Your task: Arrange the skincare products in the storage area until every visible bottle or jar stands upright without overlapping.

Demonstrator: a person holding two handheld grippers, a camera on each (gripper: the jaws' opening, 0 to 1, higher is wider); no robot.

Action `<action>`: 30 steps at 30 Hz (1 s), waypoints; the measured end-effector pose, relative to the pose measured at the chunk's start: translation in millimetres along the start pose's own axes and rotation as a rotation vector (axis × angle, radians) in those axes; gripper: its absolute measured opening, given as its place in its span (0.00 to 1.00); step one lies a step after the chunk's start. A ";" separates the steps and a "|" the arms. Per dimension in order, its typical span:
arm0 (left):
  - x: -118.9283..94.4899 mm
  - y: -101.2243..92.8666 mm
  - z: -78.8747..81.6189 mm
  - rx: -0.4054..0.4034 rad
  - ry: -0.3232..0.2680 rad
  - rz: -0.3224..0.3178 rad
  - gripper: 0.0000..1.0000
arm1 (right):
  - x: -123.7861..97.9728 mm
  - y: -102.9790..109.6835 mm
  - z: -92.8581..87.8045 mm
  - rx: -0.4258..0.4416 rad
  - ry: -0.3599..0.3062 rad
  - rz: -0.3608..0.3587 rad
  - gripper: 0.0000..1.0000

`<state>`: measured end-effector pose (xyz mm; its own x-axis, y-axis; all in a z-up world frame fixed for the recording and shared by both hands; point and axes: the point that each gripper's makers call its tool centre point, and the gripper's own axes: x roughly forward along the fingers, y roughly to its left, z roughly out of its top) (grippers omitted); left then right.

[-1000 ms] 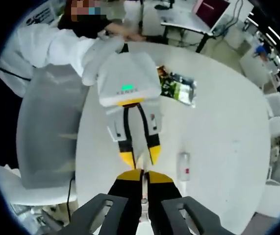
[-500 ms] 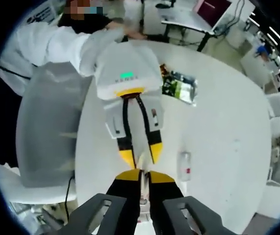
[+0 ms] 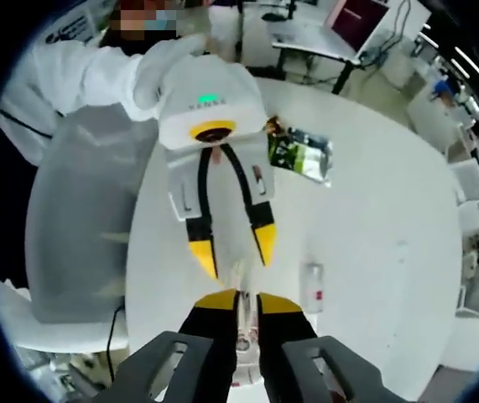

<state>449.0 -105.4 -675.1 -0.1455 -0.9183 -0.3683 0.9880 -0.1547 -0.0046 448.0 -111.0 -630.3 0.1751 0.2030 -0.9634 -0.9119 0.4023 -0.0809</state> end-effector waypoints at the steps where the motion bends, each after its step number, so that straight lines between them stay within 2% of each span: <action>1: -2.0 0.5 -0.4 0.001 0.006 0.008 0.32 | -1.5 0.9 -0.1 -0.001 -0.005 -0.001 0.01; 8: -16.1 -0.7 -0.4 -0.014 0.018 0.038 0.35 | -12.5 6.0 2.3 0.000 -0.048 -0.018 0.08; 11: -24.9 1.0 1.2 -0.023 0.022 0.056 0.40 | -16.9 6.1 2.3 0.000 -0.066 -0.036 0.11; 14: -35.0 5.1 5.4 -0.028 0.023 0.101 0.43 | -23.3 5.9 4.0 0.017 -0.107 -0.060 0.14; 17: -41.7 2.1 15.3 -0.042 -0.003 0.114 0.45 | -27.6 7.7 3.8 0.029 -0.133 -0.076 0.20; 20: -49.0 -1.8 23.9 -0.032 -0.011 0.134 0.50 | -30.4 10.9 1.8 0.041 -0.156 -0.088 0.25; 30: -65.4 -8.4 24.9 -0.024 0.033 0.192 0.72 | -36.3 15.4 -5.2 0.092 -0.242 -0.139 0.44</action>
<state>448.9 -53.2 -627.8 0.0476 -0.9175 -0.3948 0.9984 0.0317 0.0467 425.6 -116.8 -597.9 0.3898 0.3429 -0.8547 -0.8374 0.5181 -0.1741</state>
